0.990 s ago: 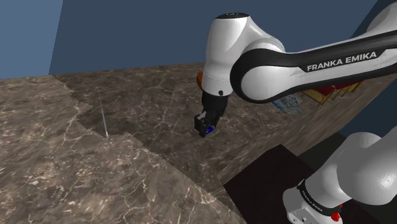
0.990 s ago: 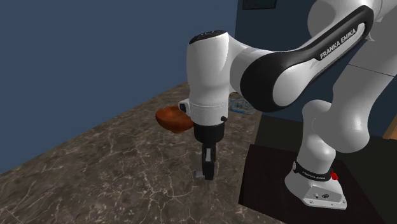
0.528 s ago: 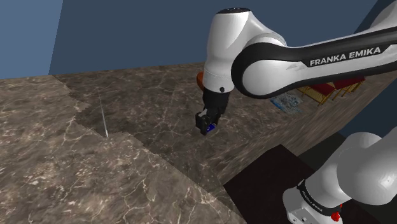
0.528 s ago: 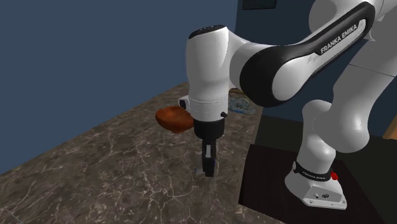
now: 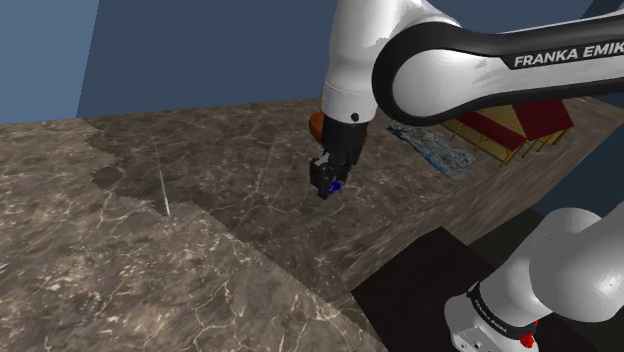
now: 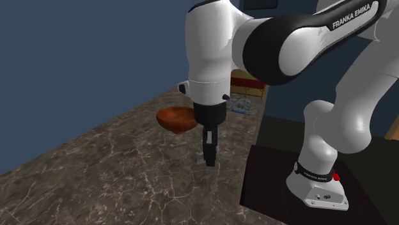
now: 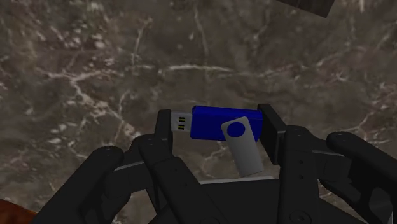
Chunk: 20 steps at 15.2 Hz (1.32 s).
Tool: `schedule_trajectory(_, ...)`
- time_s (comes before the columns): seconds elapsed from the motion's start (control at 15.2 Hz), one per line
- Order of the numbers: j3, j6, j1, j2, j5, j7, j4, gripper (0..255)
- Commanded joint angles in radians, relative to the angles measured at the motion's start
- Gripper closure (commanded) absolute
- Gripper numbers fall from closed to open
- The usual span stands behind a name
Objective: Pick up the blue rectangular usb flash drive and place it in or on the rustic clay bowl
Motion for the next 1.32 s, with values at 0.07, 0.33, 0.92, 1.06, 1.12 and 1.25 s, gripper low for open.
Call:
schedule_trajectory(0.07, -0.006, -0.043, -0.001, -0.011, 0.001, -0.004, 0.032, 255)
schedule_trajectory(0.33, -0.011, -0.097, -0.002, -0.017, 0.000, -0.005, 0.080, 255)
schedule_trajectory(0.92, -0.020, -0.218, -0.007, -0.017, -0.005, -0.003, 0.201, 255)
schedule_trajectory(1.06, -0.022, -0.244, -0.008, -0.014, -0.007, -0.002, 0.230, 255)
schedule_trajectory(1.12, -0.022, -0.250, -0.008, -0.014, -0.007, -0.002, 0.236, 255)
schedule_trajectory(1.25, -0.049, -0.248, -0.027, 0.002, -0.023, -0.045, 0.247, 255)
